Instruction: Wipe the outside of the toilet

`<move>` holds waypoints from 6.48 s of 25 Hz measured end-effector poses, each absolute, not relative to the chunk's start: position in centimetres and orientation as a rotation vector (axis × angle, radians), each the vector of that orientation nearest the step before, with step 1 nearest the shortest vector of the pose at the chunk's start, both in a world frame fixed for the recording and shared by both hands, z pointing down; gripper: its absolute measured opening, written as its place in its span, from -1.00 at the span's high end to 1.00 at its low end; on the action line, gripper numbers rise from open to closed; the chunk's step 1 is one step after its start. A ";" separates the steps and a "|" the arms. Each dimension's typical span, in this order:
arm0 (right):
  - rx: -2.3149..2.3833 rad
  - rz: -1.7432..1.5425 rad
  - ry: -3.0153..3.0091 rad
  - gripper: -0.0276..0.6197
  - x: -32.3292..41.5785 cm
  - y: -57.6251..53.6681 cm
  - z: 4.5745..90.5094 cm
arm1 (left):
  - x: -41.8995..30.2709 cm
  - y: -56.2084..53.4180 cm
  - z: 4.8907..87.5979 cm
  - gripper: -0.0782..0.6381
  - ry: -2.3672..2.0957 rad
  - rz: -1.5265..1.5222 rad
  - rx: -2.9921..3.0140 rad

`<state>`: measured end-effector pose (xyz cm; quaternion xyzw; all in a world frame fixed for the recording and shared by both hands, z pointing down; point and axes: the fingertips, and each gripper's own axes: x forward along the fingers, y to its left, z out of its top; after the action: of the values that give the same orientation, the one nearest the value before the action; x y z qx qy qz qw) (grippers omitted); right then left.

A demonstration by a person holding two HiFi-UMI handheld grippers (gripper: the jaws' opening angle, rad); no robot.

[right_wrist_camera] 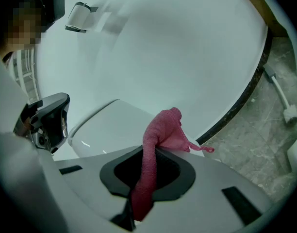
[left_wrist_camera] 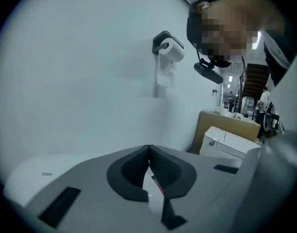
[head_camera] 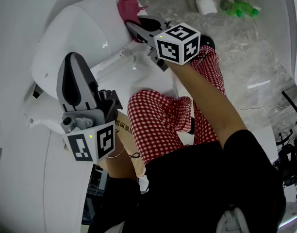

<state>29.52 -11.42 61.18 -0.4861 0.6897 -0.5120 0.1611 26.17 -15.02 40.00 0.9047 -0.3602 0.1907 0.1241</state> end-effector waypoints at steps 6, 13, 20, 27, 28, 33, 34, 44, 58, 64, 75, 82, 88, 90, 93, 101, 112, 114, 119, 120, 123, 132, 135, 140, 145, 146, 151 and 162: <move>-1.386 -1.542 1.968 0.75 29.6 -11.1 64.3 | 26.1 -15.0 40.0 0.76 -1.057 0.567 2.638; -1.401 -1.640 1.970 0.75 29.6 -10.7 68.0 | 25.9 -15.0 40.1 0.76 -1.062 0.578 2.636; -1.457 -1.719 1.915 0.75 29.4 -9.3 70.5 | 25.9 -14.9 40.0 0.76 -1.070 0.569 2.636; -1.466 -1.797 1.970 0.75 28.4 -6.5 73.5 | 25.9 -14.7 40.1 0.76 -1.074 0.578 2.639; -1.469 -1.805 1.975 0.75 28.3 -6.0 73.7 | 25.9 -14.7 40.0 0.76 -1.075 0.577 2.640; -1.530 -1.803 1.998 0.75 29.4 -4.5 74.1 | 26.1 -14.6 39.8 0.76 -1.075 0.573 2.647; -1.542 -1.797 1.993 0.75 29.9 -4.4 73.9 | 26.2 -14.6 39.7 0.76 -1.075 0.570 2.647; -1.629 -1.628 1.995 0.75 36.6 -4.1 67.8 | 29.7 -13.7 37.6 0.76 -1.025 0.524 2.687; -1.841 -1.156 2.181 0.75 47.9 -3.6 51.4 | 39.0 -9.6 33.7 0.76 -0.892 0.546 2.767; -1.804 -0.918 2.178 0.75 52.2 -3.4 41.4 | 43.4 -6.9 31.5 0.76 -0.824 0.648 2.790; -1.561 -0.680 2.347 0.74 53.6 0.4 26.6 | 48.1 -0.9 23.3 0.76 -0.806 0.575 2.841; -1.309 -0.690 2.508 0.74 48.9 1.4 20.9 | 42.8 0.9 18.2 0.76 -0.979 0.515 2.777; -1.158 -0.631 2.611 0.74 45.1 1.6 17.5 | 38.5 2.0 16.1 0.76 -1.159 0.471 2.725; -1.090 -0.634 2.640 0.74 43.3 1.9 16.6 | 36.4 2.0 15.0 0.76 -1.234 0.444 2.704; -0.991 -0.636 2.692 0.74 40.6 2.8 16.3 | 33.3 2.8 14.3 0.76 -1.335 0.416 2.657; -0.790 -0.629 2.813 0.75 32.4 6.4 15.2 | 25.8 5.9 13.9 0.76 -1.450 0.409 2.606; -0.676 -0.478 2.933 0.74 23.9 14.6 12.9 | 16.3 13.6 12.1 0.76 -1.549 0.329 2.578; -0.674 -0.478 2.932 0.74 22.1 16.9 12.5 | 14.9 15.6 11.2 0.76 -1.555 0.296 2.609; -0.647 -0.464 2.938 0.74 17.0 21.8 11.6 | 10.1 20.5 10.1 0.76 -1.569 0.270 2.647; -0.641 -0.459 2.940 0.74 16.0 22.7 11.6 | 8.9 21.4 10.1 0.76 -1.580 0.278 2.645; -0.634 -0.462 2.934 0.74 13.7 24.7 11.5 | 5.5 23.7 10.0 0.76 -1.619 0.287 2.614; -0.591 -0.460 2.957 0.74 6.0 29.0 11.0 | -4.2 29.6 9.0 0.76 -1.732 0.292 2.562; -0.612 -0.438 2.991 0.74 4.8 28.9 11.0 | -5.7 29.8 8.6 0.76 -1.774 0.229 2.547; -0.617 -0.436 2.988 0.74 4.3 26.5 10.5 | -6.6 28.5 8.7 0.76 -1.795 0.176 2.503; -0.634 -0.458 2.959 0.74 4.4 22.5 10.4 | -8.0 25.4 8.5 0.76 -1.818 0.141 2.469; -0.629 -0.475 2.949 0.74 4.3 21.7 10.5 | -8.6 24.7 8.3 0.76 -1.837 0.147 2.457; -0.589 -0.507 2.952 0.74 4.6 17.9 11.0 | -10.1 20.9 7.5 0.76 -1.911 0.163 2.421; -0.663 -0.527 2.928 0.74 4.6 13.3 12.2 | -13.2 17.8 8.6 0.76 -1.934 0.217 2.363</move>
<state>4.63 13.30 12.20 -0.2172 0.9596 -0.1728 0.0466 -13.17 17.82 8.56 0.7712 -0.6313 0.0707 0.0402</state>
